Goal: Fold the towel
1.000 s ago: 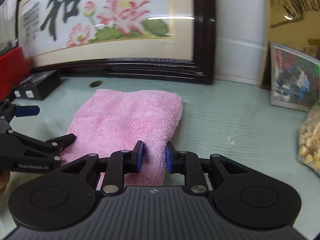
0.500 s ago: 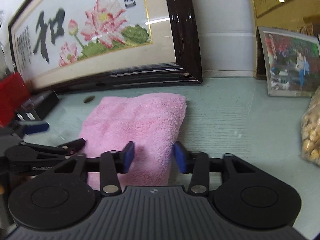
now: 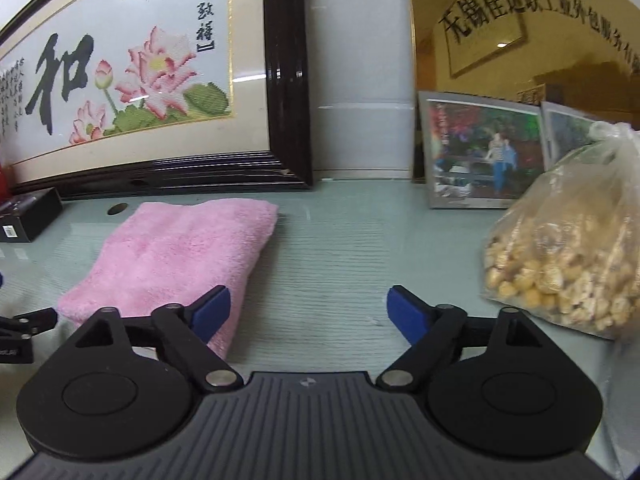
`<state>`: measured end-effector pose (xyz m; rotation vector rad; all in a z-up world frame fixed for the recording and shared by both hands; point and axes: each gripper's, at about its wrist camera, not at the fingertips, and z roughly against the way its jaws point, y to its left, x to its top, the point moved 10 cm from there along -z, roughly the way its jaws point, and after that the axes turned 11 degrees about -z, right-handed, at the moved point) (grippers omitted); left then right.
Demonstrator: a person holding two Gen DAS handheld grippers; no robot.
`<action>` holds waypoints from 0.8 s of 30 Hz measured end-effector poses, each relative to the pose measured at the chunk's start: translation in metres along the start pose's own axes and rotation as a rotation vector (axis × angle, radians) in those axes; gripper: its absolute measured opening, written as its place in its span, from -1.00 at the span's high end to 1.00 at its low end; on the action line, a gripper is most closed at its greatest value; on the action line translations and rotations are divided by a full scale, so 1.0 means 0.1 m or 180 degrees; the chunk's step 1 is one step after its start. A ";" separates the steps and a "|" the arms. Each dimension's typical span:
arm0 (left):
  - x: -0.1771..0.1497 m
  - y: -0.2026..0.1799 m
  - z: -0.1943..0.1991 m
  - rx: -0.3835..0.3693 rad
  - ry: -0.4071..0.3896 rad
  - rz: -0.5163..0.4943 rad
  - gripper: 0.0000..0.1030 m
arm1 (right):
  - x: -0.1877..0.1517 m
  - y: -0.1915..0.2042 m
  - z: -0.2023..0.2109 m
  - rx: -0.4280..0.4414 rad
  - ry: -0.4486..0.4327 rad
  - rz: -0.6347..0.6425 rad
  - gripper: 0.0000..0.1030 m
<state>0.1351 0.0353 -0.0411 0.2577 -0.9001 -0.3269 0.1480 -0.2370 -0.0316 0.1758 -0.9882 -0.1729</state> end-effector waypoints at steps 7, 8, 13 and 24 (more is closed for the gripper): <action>-0.04 -0.08 0.07 -0.0027 0.0080 0.0101 -1.00 | -0.12 -0.16 0.02 -0.0233 0.0065 0.0000 -0.90; -0.05 -0.10 0.08 -0.0015 0.0091 0.0102 -1.00 | -0.15 -0.16 0.01 -0.0225 0.0111 -0.0008 -0.91; -0.08 -0.12 0.11 -0.0040 0.0168 0.0272 -1.00 | -0.24 -0.16 -0.03 -0.0197 0.0316 -0.0006 -0.99; -0.18 -0.07 0.12 -0.0085 0.0280 0.0755 -1.00 | -0.39 -0.06 0.03 -0.0151 0.0514 0.0150 -0.99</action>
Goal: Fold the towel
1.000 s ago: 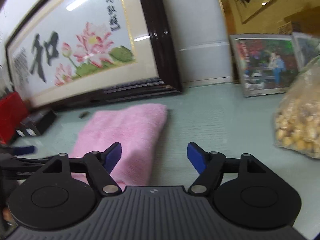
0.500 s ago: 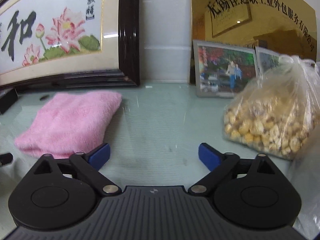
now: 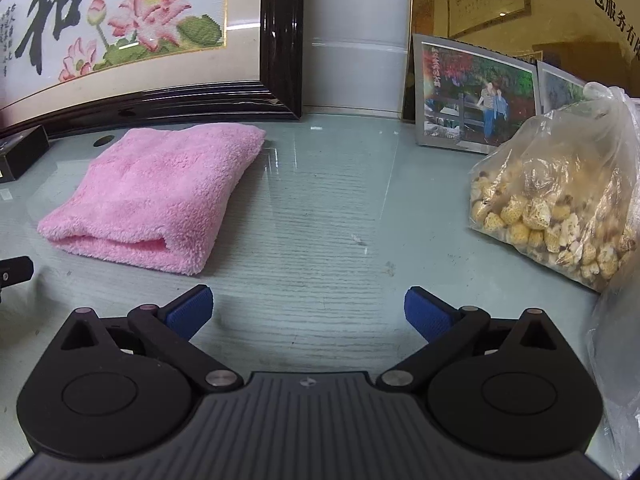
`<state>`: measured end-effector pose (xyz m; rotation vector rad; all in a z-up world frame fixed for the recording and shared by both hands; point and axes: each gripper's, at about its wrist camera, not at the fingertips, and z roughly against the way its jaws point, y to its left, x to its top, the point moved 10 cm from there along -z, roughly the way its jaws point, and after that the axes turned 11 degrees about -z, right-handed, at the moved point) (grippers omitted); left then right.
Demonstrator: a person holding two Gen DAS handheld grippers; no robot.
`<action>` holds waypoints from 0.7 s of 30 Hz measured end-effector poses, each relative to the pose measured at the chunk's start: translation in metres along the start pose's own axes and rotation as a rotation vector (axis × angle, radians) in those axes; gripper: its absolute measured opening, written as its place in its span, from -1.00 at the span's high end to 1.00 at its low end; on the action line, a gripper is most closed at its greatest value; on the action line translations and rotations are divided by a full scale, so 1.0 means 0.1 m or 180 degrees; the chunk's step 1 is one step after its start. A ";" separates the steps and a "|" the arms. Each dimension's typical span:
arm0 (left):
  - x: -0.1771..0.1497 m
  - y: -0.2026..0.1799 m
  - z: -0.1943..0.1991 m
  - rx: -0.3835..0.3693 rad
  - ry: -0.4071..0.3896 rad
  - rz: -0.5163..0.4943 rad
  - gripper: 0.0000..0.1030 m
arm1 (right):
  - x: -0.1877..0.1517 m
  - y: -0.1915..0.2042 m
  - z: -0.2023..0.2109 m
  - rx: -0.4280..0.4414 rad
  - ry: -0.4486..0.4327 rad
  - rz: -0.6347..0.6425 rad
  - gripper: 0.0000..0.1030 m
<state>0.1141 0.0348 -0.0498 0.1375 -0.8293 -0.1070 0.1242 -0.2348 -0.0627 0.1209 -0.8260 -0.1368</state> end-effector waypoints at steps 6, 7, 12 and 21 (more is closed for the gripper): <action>-0.02 -0.02 0.03 0.0034 -0.0027 0.0023 -1.00 | -0.05 -0.02 0.07 -0.0001 -0.0036 -0.0021 -1.00; -0.02 -0.03 0.04 0.0022 -0.0029 0.0011 -1.00 | -0.06 -0.03 0.08 -0.0006 -0.0047 -0.0037 -1.00; -0.05 -0.08 0.08 -0.0039 -0.0041 -0.0044 -1.00 | -0.12 -0.04 0.16 -0.0035 -0.0056 -0.0066 -1.00; -0.08 -0.15 0.14 -0.0166 -0.0066 -0.0162 -1.00 | -0.21 -0.01 0.25 -0.0128 -0.0077 -0.0147 -1.00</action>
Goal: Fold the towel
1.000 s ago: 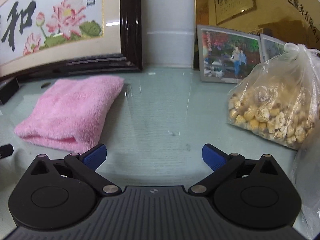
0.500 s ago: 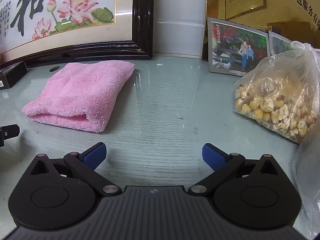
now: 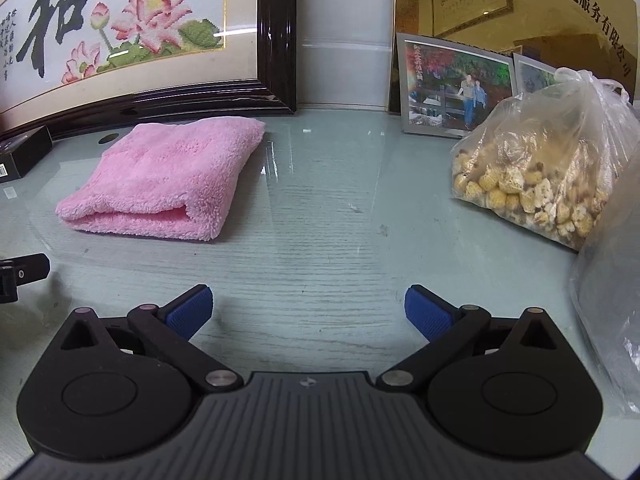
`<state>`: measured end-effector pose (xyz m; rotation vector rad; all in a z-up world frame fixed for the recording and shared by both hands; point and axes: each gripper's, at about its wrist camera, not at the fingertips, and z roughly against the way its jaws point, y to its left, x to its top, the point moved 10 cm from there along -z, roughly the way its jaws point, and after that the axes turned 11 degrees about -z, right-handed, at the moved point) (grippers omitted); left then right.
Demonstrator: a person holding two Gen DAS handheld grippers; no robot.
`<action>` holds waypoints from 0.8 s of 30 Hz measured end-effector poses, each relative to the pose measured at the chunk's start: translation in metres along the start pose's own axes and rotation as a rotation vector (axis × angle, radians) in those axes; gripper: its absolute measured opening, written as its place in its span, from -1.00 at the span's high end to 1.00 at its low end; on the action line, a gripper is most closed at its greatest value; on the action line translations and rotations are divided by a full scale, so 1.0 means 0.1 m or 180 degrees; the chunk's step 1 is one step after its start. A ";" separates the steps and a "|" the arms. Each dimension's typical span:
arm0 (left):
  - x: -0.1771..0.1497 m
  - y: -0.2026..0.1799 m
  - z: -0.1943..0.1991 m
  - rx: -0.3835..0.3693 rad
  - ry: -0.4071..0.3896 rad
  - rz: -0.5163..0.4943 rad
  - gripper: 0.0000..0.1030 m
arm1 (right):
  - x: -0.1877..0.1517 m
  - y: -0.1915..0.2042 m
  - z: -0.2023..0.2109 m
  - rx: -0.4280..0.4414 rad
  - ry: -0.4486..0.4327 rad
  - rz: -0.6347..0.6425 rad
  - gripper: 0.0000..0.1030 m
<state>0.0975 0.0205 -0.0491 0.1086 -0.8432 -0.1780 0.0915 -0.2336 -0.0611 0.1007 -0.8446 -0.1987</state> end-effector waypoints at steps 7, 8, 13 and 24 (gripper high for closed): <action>0.02 -0.07 0.00 -0.0100 -0.0024 -0.0100 -1.00 | -0.04 0.02 0.04 -0.0061 -0.0015 -0.0048 -1.00; 0.02 -0.09 0.00 -0.0121 -0.0029 -0.0118 -1.00 | -0.04 0.02 0.04 -0.0068 -0.0017 -0.0052 -1.00; 0.02 -0.08 -0.01 -0.0145 -0.0026 -0.0102 -1.00 | -0.03 0.01 0.04 -0.0066 -0.0016 -0.0054 -1.00; 0.02 -0.08 -0.01 -0.0147 -0.0027 -0.0097 -1.00 | -0.03 0.00 0.04 -0.0065 -0.0016 -0.0055 -1.00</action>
